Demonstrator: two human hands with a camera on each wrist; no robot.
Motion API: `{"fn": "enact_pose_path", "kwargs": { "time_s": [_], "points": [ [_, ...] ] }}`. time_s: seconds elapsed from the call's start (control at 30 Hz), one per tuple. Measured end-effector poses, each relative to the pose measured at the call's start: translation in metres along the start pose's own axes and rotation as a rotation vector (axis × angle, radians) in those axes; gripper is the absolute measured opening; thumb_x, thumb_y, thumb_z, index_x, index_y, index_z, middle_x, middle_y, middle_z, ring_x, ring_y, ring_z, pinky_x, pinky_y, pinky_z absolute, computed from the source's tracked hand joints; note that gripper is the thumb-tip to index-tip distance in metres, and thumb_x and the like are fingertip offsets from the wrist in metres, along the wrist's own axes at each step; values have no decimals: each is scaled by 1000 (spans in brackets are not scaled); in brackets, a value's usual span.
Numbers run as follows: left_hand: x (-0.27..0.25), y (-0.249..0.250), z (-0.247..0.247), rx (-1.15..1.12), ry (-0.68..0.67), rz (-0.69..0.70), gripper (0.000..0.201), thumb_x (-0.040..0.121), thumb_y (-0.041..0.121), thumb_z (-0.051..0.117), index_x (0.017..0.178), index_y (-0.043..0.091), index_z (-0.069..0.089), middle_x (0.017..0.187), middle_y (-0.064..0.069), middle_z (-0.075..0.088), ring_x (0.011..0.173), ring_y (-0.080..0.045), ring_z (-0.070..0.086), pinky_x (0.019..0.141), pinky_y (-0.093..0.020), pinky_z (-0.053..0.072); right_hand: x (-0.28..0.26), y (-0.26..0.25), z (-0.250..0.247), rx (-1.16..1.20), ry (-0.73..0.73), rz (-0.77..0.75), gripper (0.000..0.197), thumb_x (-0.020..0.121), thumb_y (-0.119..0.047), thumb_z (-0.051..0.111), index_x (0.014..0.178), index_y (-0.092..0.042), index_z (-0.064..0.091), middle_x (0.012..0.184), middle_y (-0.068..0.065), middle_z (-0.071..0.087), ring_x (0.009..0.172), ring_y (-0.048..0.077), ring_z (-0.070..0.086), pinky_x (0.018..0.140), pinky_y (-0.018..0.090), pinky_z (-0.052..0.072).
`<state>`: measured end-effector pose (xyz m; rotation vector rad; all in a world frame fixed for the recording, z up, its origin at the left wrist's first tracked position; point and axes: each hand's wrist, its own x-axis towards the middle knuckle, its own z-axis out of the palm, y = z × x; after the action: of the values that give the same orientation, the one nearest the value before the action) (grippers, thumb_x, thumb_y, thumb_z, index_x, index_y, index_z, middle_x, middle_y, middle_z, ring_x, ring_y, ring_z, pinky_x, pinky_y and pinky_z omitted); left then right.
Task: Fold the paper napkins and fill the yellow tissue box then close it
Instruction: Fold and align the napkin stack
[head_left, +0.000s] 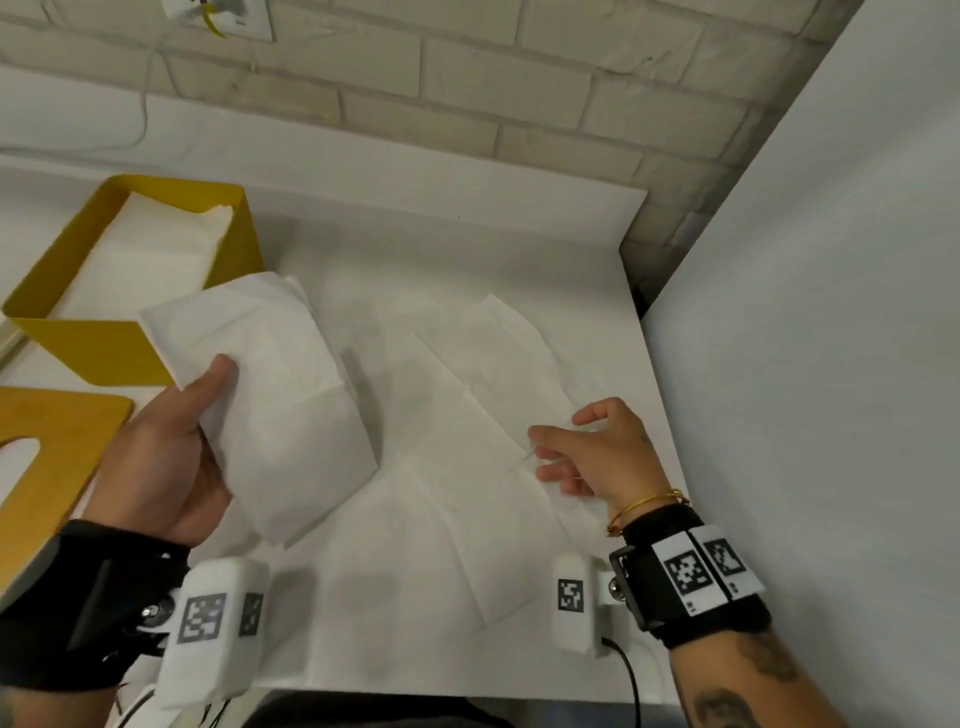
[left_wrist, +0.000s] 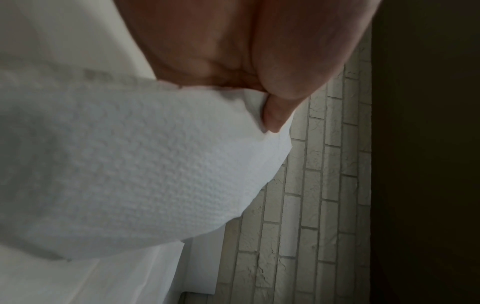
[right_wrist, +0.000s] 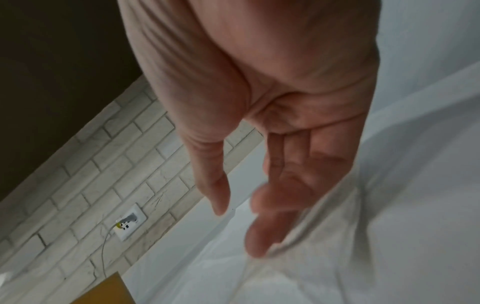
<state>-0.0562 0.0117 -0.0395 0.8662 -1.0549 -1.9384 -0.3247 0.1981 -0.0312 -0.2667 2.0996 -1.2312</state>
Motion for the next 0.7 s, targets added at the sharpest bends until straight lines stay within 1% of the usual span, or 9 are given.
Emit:
{"fn": "enact_pose_path", "kwargs": {
  "time_s": [0.17, 0.23, 0.3, 0.37, 0.47, 0.53, 0.57, 0.63, 0.7],
  "points": [
    [-5, -1, 7, 3, 31, -51, 31, 105, 30, 47, 121, 22, 72, 127, 0, 72, 115, -16, 69, 89, -33, 58, 2, -1, 15, -3, 54, -20, 53, 77, -17, 85, 116, -21, 49, 99, 10, 71, 56, 14, 72, 45, 22, 47],
    [-4, 1, 6, 18, 26, -85, 33, 104, 32, 48, 129, 19, 65, 127, 0, 71, 116, -17, 68, 91, -35, 56, 2, -3, 18, -80, 57, -75, 52, 79, -18, 84, 118, -22, 51, 97, 8, 70, 63, 14, 73, 53, 22, 49],
    [-2, 4, 4, 18, 19, -109, 34, 103, 32, 48, 131, 18, 62, 126, -1, 72, 115, -18, 69, 92, -36, 56, 2, -3, 23, -155, 63, -143, 52, 79, -19, 83, 120, -23, 52, 91, 8, 71, 82, 19, 71, 66, 22, 49],
    [-2, 8, 2, 7, 14, -114, 32, 104, 29, 48, 129, 17, 64, 124, -1, 73, 113, -16, 70, 91, -34, 56, 3, -1, 29, -108, 73, -156, 52, 78, -19, 85, 120, -26, 54, 89, 6, 68, 94, 23, 67, 80, 29, 53],
    [-1, 15, -1, -11, 14, -132, 32, 104, 27, 48, 117, 16, 75, 119, -2, 75, 108, -15, 72, 87, -32, 58, 2, -5, 41, 39, 44, -130, 54, 76, -17, 86, 119, -32, 56, 89, 7, 65, 84, 23, 65, 85, 37, 58],
    [1, 21, -6, -15, 8, -147, 32, 103, 28, 50, 104, 24, 82, 117, -3, 75, 107, -16, 72, 86, -32, 59, 1, -7, 51, 116, 6, -114, 59, 75, -10, 86, 121, -33, 58, 94, 10, 63, 86, 26, 67, 84, 39, 61],
    [2, 24, -9, -20, 9, -154, 32, 103, 28, 50, 104, 24, 82, 118, -4, 75, 107, -16, 72, 87, -33, 58, 0, -8, 56, 134, -5, -118, 60, 76, -6, 85, 122, -33, 58, 94, 11, 64, 88, 27, 68, 84, 40, 61],
    [6, 28, -16, -41, 26, -168, 31, 102, 28, 52, 118, 14, 75, 121, -5, 74, 111, -18, 71, 88, -34, 58, -1, -10, 63, 89, 30, -167, 60, 78, -4, 82, 122, -36, 58, 93, 9, 65, 89, 27, 67, 84, 41, 60],
    [10, 31, -22, -53, 21, -180, 33, 102, 28, 53, 128, 13, 66, 124, -7, 73, 113, -20, 70, 90, -36, 57, -7, -16, 65, 72, 56, -242, 57, 79, -3, 81, 119, -38, 61, 98, 6, 70, 93, 27, 69, 87, 42, 59]
  ]
}}
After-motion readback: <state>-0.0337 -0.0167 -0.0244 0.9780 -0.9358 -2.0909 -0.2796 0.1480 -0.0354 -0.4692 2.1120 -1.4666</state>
